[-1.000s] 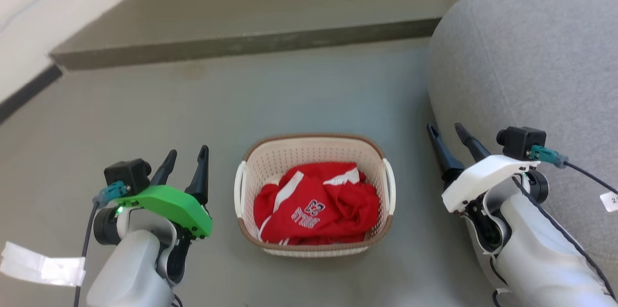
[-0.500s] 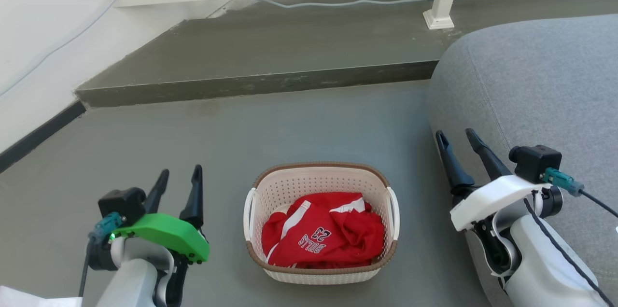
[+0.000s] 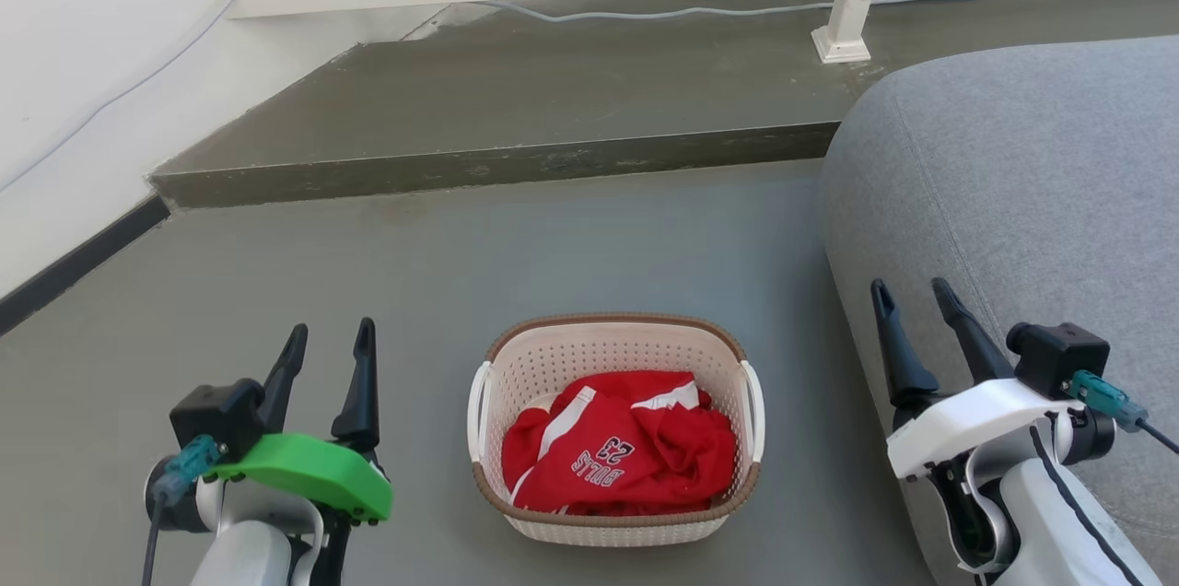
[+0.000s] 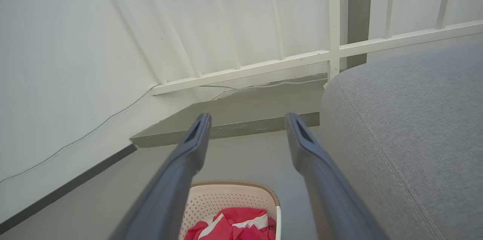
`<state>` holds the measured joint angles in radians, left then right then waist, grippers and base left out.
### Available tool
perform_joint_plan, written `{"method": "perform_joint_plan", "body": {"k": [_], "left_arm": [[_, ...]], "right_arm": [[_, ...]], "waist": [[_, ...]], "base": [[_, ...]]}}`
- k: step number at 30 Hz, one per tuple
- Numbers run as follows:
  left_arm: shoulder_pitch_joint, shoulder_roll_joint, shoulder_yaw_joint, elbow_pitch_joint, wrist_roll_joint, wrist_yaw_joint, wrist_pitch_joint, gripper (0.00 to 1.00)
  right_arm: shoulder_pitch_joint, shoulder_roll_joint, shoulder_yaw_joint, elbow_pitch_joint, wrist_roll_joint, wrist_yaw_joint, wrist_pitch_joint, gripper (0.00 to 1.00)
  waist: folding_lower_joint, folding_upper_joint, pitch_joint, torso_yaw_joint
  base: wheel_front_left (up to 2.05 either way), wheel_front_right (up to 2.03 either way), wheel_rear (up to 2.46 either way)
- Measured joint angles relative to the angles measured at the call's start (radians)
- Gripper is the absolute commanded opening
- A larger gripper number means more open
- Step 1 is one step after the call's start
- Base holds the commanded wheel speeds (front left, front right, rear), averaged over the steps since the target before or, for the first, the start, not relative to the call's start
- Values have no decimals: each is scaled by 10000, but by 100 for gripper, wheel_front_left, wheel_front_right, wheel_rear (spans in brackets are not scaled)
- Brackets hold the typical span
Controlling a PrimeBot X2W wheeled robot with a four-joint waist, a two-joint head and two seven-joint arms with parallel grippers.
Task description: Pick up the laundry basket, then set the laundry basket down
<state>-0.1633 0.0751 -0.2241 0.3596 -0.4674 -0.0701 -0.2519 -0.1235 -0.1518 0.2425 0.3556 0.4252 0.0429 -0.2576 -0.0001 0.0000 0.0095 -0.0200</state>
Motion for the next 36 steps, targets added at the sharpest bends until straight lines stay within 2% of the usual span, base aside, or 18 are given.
{"method": "perform_joint_plan", "body": {"k": [20, 32, 33, 36], "left_arm": [[654, -242, 309, -662, 483, -178, 0, 100], [925, -265, 355, -775, 598, -280, 0, 100], [934, -272, 320, -698, 598, -272, 8, 0], [1115, -309, 259, -347, 596, -267, 19, 0]], "right_arm": [[723, 288, -437, -746, -671, 10, 0, 100], [933, 418, -675, -851, -851, 184, 0, 100], [945, 453, -665, -761, -840, 182, 0, 0], [1155, 602, -637, -443, -828, 182, 2, 0]], "waist": [[0, 0, 41, -24], [0, 0, 35, -34], [1, 0, 35, -34], [0, 0, 35, -35]], "base": [[0, 0, 0], [0, 0, 0], [0, 0, 0], [0, 0, 0]]}}
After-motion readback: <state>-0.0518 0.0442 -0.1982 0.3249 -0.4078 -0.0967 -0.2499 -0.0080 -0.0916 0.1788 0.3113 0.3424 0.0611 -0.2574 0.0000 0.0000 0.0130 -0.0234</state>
